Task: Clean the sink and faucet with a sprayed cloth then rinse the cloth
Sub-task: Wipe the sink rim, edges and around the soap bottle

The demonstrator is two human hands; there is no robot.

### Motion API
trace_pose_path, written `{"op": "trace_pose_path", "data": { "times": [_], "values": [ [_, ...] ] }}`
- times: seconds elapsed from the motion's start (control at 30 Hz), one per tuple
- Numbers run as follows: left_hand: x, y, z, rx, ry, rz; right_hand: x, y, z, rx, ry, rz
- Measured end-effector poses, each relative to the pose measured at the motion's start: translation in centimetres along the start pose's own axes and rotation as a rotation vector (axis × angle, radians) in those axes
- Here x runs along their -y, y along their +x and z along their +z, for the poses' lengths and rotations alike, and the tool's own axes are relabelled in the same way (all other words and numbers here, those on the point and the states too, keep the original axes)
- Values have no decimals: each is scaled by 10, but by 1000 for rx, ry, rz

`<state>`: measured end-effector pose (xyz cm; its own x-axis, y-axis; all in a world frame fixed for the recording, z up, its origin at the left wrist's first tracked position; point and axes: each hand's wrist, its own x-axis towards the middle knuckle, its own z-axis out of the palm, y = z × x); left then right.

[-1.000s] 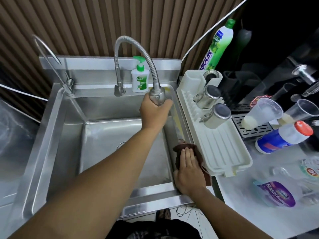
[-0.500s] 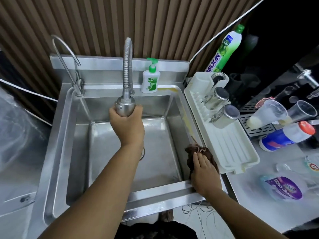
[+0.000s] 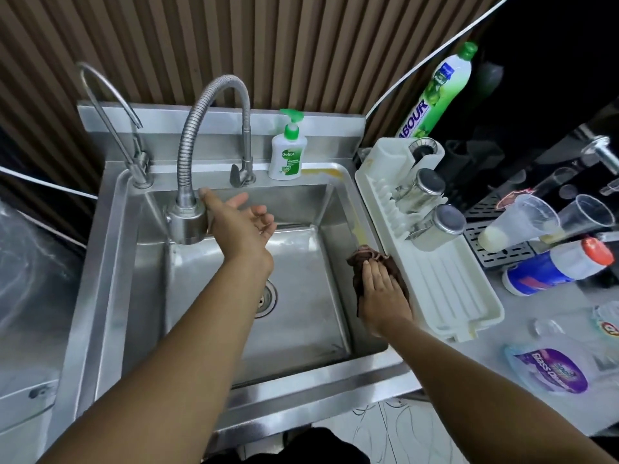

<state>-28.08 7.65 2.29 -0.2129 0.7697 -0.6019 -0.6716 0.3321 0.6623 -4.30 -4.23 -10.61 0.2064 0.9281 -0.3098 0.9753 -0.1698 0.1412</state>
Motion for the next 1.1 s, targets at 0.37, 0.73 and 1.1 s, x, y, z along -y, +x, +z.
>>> {"op": "trace_pose_path", "data": {
  "times": [0.37, 0.73, 1.1],
  "values": [
    [20, 54, 22, -71, 434, 315, 4, 82, -29, -32, -67, -104],
    [1, 114, 84, -72, 859, 635, -5, -4, 26, -183, 80, -44],
    [-1, 190, 62, 87, 1094, 743, 17, 94, 0, -273, -5, 8]
  ]
}}
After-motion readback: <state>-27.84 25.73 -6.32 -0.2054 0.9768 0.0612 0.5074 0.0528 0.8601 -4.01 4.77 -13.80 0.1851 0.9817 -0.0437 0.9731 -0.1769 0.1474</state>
